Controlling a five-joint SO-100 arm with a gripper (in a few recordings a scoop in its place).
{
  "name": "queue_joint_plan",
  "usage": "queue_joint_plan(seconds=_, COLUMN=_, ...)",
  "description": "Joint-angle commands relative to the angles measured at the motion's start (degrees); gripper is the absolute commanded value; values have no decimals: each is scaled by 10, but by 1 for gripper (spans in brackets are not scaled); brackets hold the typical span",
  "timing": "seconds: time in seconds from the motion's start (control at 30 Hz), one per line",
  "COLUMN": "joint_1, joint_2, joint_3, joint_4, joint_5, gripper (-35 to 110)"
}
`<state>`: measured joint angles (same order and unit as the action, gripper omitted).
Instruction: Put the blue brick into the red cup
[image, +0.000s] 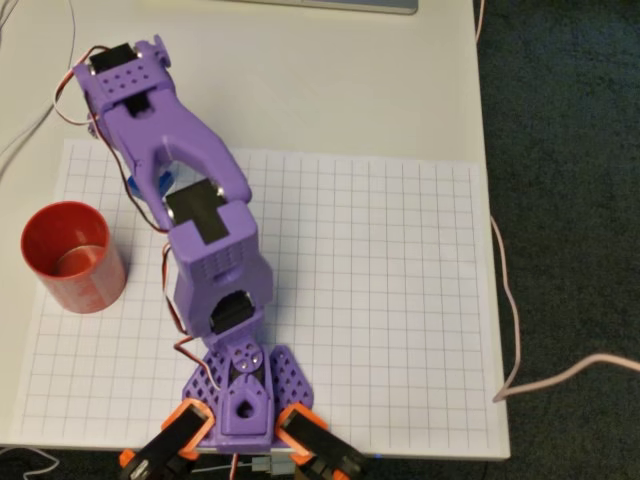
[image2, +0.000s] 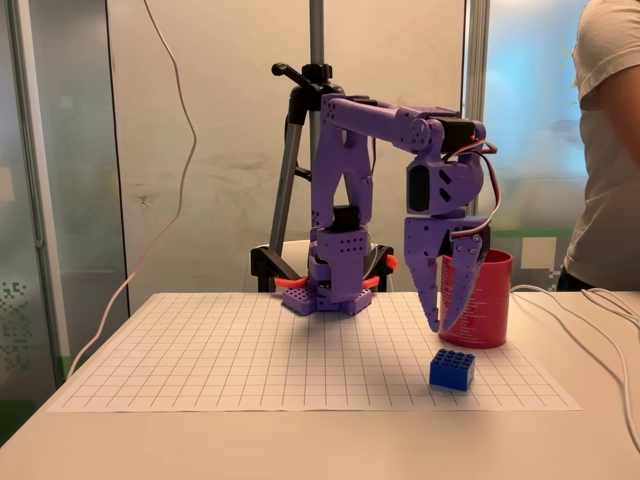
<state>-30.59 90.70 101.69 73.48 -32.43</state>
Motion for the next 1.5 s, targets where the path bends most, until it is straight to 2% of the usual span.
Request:
queue_joint_plan(seconds=0.0, joint_1=-11, joint_2=12, joint_3=-11, joint_4=1, joint_5=-1, gripper=0)
queue_joint_plan(seconds=0.07, joint_1=-11, joint_2=11, joint_3=-11, joint_4=1, joint_5=-10, gripper=2)
queue_joint_plan(seconds=0.1, joint_1=-10, joint_2=10, joint_3=-11, joint_4=4, joint_5=-3, gripper=9)
queue_joint_plan(seconds=0.17, joint_1=-7, joint_2=6, joint_3=-4, joint_4=10, joint_5=7, gripper=34)
queue_joint_plan(seconds=0.27, joint_1=-9, joint_2=-8, joint_3=-4, joint_4=14, joint_5=-11, gripper=43)
queue_joint_plan(seconds=0.7, joint_1=10, joint_2=-20, joint_3=40, joint_4=-18, joint_5=-30, gripper=47)
queue_joint_plan(seconds=0.8, joint_1=15, joint_2=-39, joint_3=66, joint_4=-54, joint_5=-25, gripper=47)
queue_joint_plan(seconds=1.1, joint_1=33, joint_2=-65, joint_3=66, joint_4=-79, joint_5=-25, gripper=47)
queue_joint_plan(seconds=1.13, joint_1=34, joint_2=-65, joint_3=66, joint_4=-81, joint_5=-28, gripper=44)
queue_joint_plan(seconds=1.17, joint_1=34, joint_2=-66, joint_3=63, joint_4=-81, joint_5=-36, gripper=34)
queue_joint_plan(seconds=1.23, joint_1=34, joint_2=-70, joint_3=58, joint_4=-83, joint_5=-38, gripper=0)
queue_joint_plan(seconds=1.47, joint_1=40, joint_2=-83, joint_3=42, joint_4=-84, joint_5=-23, gripper=0)
